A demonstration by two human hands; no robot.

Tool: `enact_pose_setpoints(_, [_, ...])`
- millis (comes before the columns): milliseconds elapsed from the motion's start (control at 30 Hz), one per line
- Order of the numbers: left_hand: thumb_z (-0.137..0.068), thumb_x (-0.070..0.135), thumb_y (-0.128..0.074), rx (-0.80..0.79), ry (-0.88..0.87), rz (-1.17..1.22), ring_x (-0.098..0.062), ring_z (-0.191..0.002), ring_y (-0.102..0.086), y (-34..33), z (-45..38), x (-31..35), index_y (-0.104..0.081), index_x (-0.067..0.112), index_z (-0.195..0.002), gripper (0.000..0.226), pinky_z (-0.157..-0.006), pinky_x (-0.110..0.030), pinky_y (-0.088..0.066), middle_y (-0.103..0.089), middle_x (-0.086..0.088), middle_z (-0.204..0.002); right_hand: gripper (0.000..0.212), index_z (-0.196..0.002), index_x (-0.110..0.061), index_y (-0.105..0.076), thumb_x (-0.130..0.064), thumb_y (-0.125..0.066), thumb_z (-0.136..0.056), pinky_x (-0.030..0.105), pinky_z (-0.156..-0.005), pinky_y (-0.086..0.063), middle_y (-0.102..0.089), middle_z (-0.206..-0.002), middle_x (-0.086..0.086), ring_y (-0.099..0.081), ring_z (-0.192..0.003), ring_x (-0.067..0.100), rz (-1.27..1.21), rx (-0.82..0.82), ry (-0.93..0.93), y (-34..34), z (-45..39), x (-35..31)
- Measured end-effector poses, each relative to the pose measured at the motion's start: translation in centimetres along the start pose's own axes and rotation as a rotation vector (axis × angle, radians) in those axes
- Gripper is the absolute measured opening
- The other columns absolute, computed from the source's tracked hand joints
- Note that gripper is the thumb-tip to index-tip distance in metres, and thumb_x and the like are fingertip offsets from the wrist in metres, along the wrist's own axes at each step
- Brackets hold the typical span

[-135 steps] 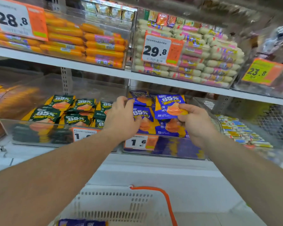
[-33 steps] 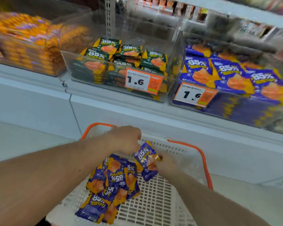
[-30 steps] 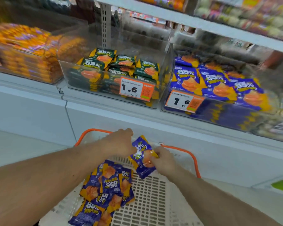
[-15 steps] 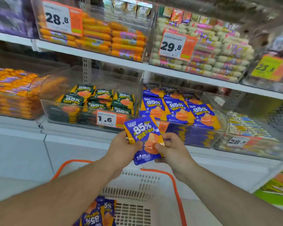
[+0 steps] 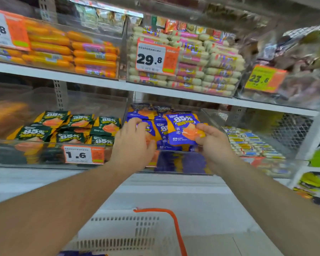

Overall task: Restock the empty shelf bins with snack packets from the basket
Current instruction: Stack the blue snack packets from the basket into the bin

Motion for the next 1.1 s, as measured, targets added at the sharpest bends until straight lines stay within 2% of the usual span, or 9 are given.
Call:
enact_pose_setpoints(100, [-0.089, 0.036, -0.048, -0.008, -0.037, -0.115, -0.032, -0.128, -0.042, -0.9, -2.3, 0.3, -0.054, 0.008, -0.128, 0.049, -0.105, -0.045, -0.032, -0.045, -0.013, -0.139, 0.044, -0.126, -0.017, -0.057, 0.003, -0.059, -0.087, 0.026, -0.050, -0.040, -0.059, -0.085, 0.003, -0.044, -0.059, 0.016, 0.131, 0.057, 0.027, 1.2, -3.0, -1.5])
enact_pose_setpoints(300, [-0.089, 0.045, -0.033, -0.034, -0.045, -0.255, -0.038, -0.135, -0.040, -2.9, -4.3, -1.7, -0.058, 0.002, -0.124, 0.061, -0.113, -0.053, -0.028, -0.052, -0.021, -0.138, 0.050, -0.131, -0.009, -0.055, 0.009, -0.047, -0.085, 0.034, -0.064, -0.044, -0.061, -0.098, 0.008, -0.055, -0.077, 0.023, 0.394, 0.107, 0.072, 1.3, -10.1, -2.2])
enact_pose_setpoints(400, [-0.086, 0.048, -0.027, -0.047, -0.038, -0.283, -0.037, -0.130, -0.046, -3.4, -4.0, -1.7, -0.060, 0.005, -0.122, 0.065, -0.113, -0.050, -0.030, -0.055, -0.019, -0.134, 0.020, -0.096, -0.003, -0.058, 0.009, -0.044, -0.088, 0.023, -0.052, -0.038, -0.058, -0.082, 0.009, -0.050, -0.068, 0.024, 0.450, 0.141, 0.021, 0.7, -12.8, -2.1])
enact_pose_setpoints(500, [-0.085, 0.050, -0.028, -0.040, -0.002, -0.268, -0.035, -0.126, -0.049, -3.5, -4.1, -1.8, -0.059, 0.006, -0.122, 0.064, -0.112, -0.049, -0.031, -0.056, -0.018, -0.133, 0.024, -0.070, -0.014, -0.047, 0.000, -0.050, -0.090, 0.026, -0.055, -0.046, -0.056, -0.082, 0.012, -0.052, -0.067, 0.027, 0.598, 0.093, 0.009, 0.2, -15.3, -1.6])
enact_pose_setpoints(567, [-0.085, 0.049, -0.031, -0.017, -0.002, -0.268, -0.036, -0.121, -0.052, -3.7, -4.1, -1.9, -0.059, 0.006, -0.120, 0.062, -0.110, -0.049, -0.034, -0.057, -0.018, -0.131, 0.010, -0.081, -0.017, -0.060, -0.009, -0.062, -0.086, 0.033, -0.078, -0.055, -0.065, -0.105, 0.013, -0.060, -0.088, 0.028, 0.670, 0.028, 0.008, -0.1, -16.7, -1.1])
enact_pose_setpoints(667, [-0.085, 0.048, -0.034, -0.013, -0.001, -0.271, -0.036, -0.118, -0.054, -3.8, -4.0, -1.9, -0.059, 0.006, -0.118, 0.059, -0.108, -0.049, -0.035, -0.057, -0.018, -0.130, 0.022, -0.112, -0.006, -0.065, -0.016, -0.058, -0.093, 0.024, -0.068, -0.046, -0.061, -0.111, 0.006, -0.055, -0.095, 0.023, 0.948, 0.031, 0.040, -0.6, -17.2, -1.1])
enact_pose_setpoints(767, [-0.085, 0.048, -0.034, -0.010, -0.002, -0.277, -0.036, -0.117, -0.055, -3.9, -4.0, -2.0, -0.059, 0.006, -0.118, 0.059, -0.108, -0.049, -0.035, -0.057, -0.018, -0.130, 0.036, -0.114, -0.001, -0.063, -0.032, -0.055, -0.097, 0.034, -0.085, -0.049, -0.061, -0.118, 0.013, -0.058, -0.110, 0.029, 1.228, 0.013, 0.074, -1.3, -16.8, -1.6])
enact_pose_setpoints(867, [-0.085, 0.047, -0.038, 0.009, -0.006, -0.277, -0.036, -0.115, -0.056, -3.9, -3.9, -2.0, -0.060, 0.006, -0.117, 0.056, -0.107, -0.049, -0.036, -0.058, -0.018, -0.129, 0.056, -0.112, -0.004, -0.062, -0.053, -0.067, -0.085, 0.034, -0.085, -0.050, -0.061, -0.111, 0.011, -0.058, -0.108, 0.028, 1.284, -0.047, 0.022, -1.7, -17.1, -1.1])
enact_pose_setpoints(1100, [-0.085, 0.047, -0.038, 0.018, -0.005, -0.284, -0.034, -0.114, -0.055, -4.0, -4.0, -2.1, -0.060, 0.007, -0.119, 0.056, -0.107, -0.048, -0.036, -0.058, -0.016, -0.130, 0.063, -0.108, -0.007, -0.064, -0.062, -0.066, -0.079, 0.041, -0.092, -0.051, -0.058, -0.096, 0.007, -0.060, -0.102, 0.029, 1.436, -0.110, 0.000, -2.1, -18.2, 0.1])
Point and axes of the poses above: each hand's wrist, its own z-axis away from the middle knuckle, its own y-axis out of the back of the hand, x = y × z, the point moved 2 cm from there along -z, towards the middle knuckle
